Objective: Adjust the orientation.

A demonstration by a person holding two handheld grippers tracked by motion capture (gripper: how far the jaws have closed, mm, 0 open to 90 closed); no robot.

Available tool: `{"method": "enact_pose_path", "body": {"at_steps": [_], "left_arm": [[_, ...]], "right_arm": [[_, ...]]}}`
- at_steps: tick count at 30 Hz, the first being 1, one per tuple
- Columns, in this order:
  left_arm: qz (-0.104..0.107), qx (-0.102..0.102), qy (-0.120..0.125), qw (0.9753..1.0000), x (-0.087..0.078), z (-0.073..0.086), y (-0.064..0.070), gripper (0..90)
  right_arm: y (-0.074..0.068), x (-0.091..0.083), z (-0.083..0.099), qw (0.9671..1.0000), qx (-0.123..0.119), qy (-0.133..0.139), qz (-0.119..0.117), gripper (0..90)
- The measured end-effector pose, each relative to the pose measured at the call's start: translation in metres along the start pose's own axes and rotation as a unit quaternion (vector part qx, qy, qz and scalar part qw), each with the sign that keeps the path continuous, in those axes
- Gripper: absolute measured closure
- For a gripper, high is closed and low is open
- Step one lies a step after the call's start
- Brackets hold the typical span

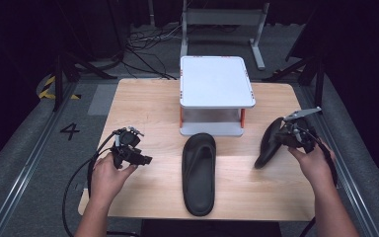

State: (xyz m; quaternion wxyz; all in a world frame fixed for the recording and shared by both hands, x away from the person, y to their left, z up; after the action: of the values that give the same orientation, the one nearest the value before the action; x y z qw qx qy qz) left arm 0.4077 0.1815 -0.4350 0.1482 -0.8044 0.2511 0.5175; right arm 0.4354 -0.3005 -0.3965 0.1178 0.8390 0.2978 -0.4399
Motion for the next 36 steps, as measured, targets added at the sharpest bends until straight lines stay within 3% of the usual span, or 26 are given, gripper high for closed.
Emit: {"method": "enact_pose_path", "body": {"at_steps": [5, 6, 10, 13, 17, 18, 21, 22, 24, 30, 31, 36], "left_arm": [[0.002, 0.010, 0.000, 0.9999, 0.004, -0.010, 0.001, 44.0], [0.002, 0.011, -0.004, 0.9999, 0.007, -0.014, 0.001, 44.0], [0.002, 0.019, -0.006, 0.9998, 0.009, -0.018, 0.003, 44.0], [0.000, 0.018, -0.010, 0.9998, 0.010, -0.016, 0.003, 44.1], [-0.003, 0.011, -0.008, 0.9999, 0.006, -0.007, 0.001, 44.1], [-0.006, 0.007, -0.009, 0.9999, 0.005, -0.004, 0.000, 44.1], [-0.007, -0.001, -0.011, 0.9999, 0.004, 0.005, -0.003, 44.1], [-0.009, -0.003, -0.013, 0.9999, 0.003, 0.008, -0.004, 44.0], [-0.012, -0.016, -0.014, 0.9997, 0.002, 0.016, -0.007, 44.1], [-0.015, -0.022, -0.012, 0.9996, -0.002, 0.023, -0.009, 43.9], [-0.014, -0.022, -0.012, 0.9996, -0.002, 0.024, -0.009, 43.8], [-0.012, -0.022, -0.014, 0.9996, -0.001, 0.024, -0.010, 43.8]], "right_arm": [[0.006, -0.010, 0.021, 0.9992, 0.024, -0.033, 0.007, 81.1], [0.009, -0.012, 0.029, 0.9982, 0.032, -0.050, 0.008, 80.9], [0.015, -0.018, 0.035, 0.9977, 0.046, -0.048, 0.011, 78.6], [0.022, -0.024, 0.036, 0.9977, 0.055, -0.039, 0.013, 69.4], [0.040, -0.024, 0.033, 0.9968, 0.066, -0.022, 0.038, 44.2], [0.045, -0.023, 0.032, 0.9965, 0.070, -0.016, 0.043, 41.9], [0.056, -0.017, 0.032, 0.9951, 0.087, -0.016, 0.042, 41.0], [0.070, -0.006, 0.035, 0.9923, 0.110, -0.036, 0.044, 40.7], [0.076, 0.002, 0.037, 0.9909, 0.120, -0.048, 0.039, 40.5], [0.090, 0.010, 0.042, 0.9866, 0.147, -0.056, 0.041, 40.5], [0.096, 0.011, 0.046, 0.9842, 0.161, -0.061, 0.040, 41.8], [0.105, 0.014, 0.057, 0.9795, 0.187, -0.069, 0.027, 51.9]]}}
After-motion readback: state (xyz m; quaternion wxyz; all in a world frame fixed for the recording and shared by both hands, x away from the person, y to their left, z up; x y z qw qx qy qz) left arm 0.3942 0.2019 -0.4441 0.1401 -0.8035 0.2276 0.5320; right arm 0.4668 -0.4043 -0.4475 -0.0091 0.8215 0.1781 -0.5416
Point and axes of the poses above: each handheld gripper's, and its own axes: x roughly forward along the jaws, z roughly out of its underside, y roughly to its right, the point moved 4 cm from there along x, roughly forward along the jaws, and after that the axes turned 9 degrees about -z, right-handed, at the moved point
